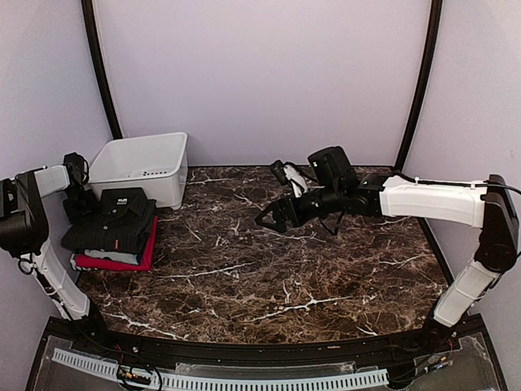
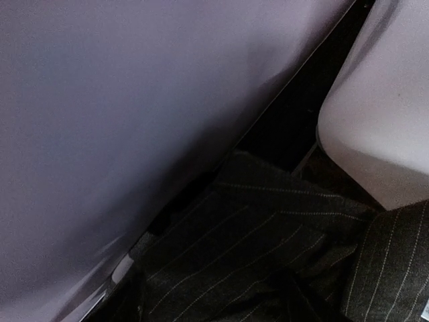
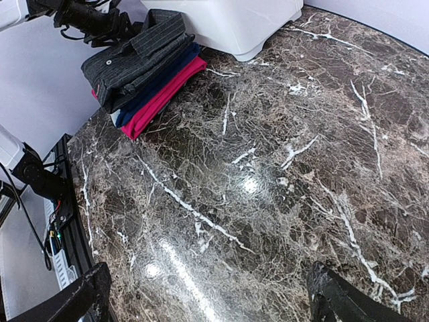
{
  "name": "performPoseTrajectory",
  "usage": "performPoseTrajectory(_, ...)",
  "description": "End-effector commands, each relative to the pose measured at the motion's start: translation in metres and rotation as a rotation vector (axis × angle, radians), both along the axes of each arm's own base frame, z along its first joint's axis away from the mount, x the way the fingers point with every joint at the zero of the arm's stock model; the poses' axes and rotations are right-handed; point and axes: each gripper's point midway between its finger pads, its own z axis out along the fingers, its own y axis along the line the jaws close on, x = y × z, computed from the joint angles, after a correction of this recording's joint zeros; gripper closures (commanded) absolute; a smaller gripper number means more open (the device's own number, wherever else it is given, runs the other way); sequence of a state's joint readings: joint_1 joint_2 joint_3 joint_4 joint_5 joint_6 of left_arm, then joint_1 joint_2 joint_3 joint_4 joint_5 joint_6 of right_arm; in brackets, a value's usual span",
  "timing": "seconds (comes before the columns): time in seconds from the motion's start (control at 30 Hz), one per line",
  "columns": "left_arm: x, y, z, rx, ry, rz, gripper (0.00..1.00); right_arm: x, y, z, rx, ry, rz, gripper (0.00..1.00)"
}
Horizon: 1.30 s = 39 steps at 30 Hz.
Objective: Fold and stack the mixed laundry pile
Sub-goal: Smooth out the square-folded shirt at the corner of the board, then reset both arms
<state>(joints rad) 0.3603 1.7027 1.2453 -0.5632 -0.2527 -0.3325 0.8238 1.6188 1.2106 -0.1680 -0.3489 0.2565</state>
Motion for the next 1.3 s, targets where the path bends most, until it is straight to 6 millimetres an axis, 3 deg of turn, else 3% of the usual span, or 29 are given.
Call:
performPoseTrajectory(0.0,-0.01,0.002,0.065,0.06,-0.134,0.024,0.33,0.001,-0.013,0.03,0.037,-0.059,-0.034,0.01)
performPoseTrajectory(0.1,-0.006,-0.009,0.112,0.059,-0.245,-0.041,0.28,0.007,-0.027,0.039,0.045,-0.07,-0.069,0.01)
performPoseTrajectory(0.33,0.019,-0.067,0.181,0.0,-0.376,-0.283,0.17,0.023,-0.08,0.071,0.067,-0.12,-0.187,0.01)
performPoseTrajectory(0.43,0.033,-0.105,0.217,-0.006,-0.444,-0.406,0.13,0.029,-0.114,0.092,0.077,-0.157,-0.255,0.02)
performPoseTrajectory(0.47,0.037,-0.115,0.233,0.005,-0.476,-0.441,0.05,0.032,-0.124,0.099,0.081,-0.169,-0.278,0.01)
performPoseTrajectory(0.53,0.043,-0.149,0.252,0.015,-0.502,-0.54,0.02,0.038,-0.149,0.111,0.088,-0.184,-0.33,0.01)
performPoseTrajectory(0.57,0.047,-0.178,0.254,0.006,-0.502,-0.618,0.01,0.04,-0.159,0.116,0.095,-0.189,-0.351,0.01)
performPoseTrajectory(0.6,0.048,-0.191,0.264,0.02,-0.511,-0.657,0.01,0.043,-0.17,0.118,0.098,-0.19,-0.371,0.01)
performPoseTrajectory(0.63,0.052,-0.223,0.26,0.011,-0.494,-0.731,0.01,0.046,-0.178,0.12,0.099,-0.189,-0.387,0.01)
performPoseTrajectory(0.67,0.051,-0.232,0.266,0.035,-0.489,-0.748,0.01,0.048,-0.185,0.118,0.093,-0.184,-0.404,0.01)
performPoseTrajectory(0.7,0.052,-0.262,0.26,0.034,-0.471,-0.811,0.01,0.051,-0.191,0.114,0.083,-0.173,-0.418,0.01)
performPoseTrajectory(0.83,0.044,-0.336,0.242,0.01,-0.469,-0.943,0.01,0.049,-0.197,0.09,0.064,-0.119,-0.433,0.01)
performPoseTrajectory(0.97,0.026,-0.389,0.189,-0.114,-0.457,-1.001,0.01,0.04,-0.192,0.05,0.078,-0.018,-0.42,0.02)
performPoseTrajectory(1.0,0.02,-0.401,0.167,-0.15,-0.451,-1.005,0.01,0.037,-0.19,0.038,0.085,0.012,-0.414,0.01)
performPoseTrajectory(1.13,0.002,-0.419,0.108,-0.229,-0.405,-0.993,0.01,0.022,-0.187,0.003,0.122,0.096,-0.398,0.01)
performPoseTrajectory(1.23,-0.008,-0.42,0.076,-0.253,-0.349,-0.976,0.01,0.017,-0.189,-0.016,0.123,0.112,-0.406,0.02)
performPoseTrajectory(1.27,-0.007,-0.422,0.074,-0.261,-0.361,-0.977,0.01,0.016,-0.19,-0.021,0.117,0.112,-0.41,0.01)
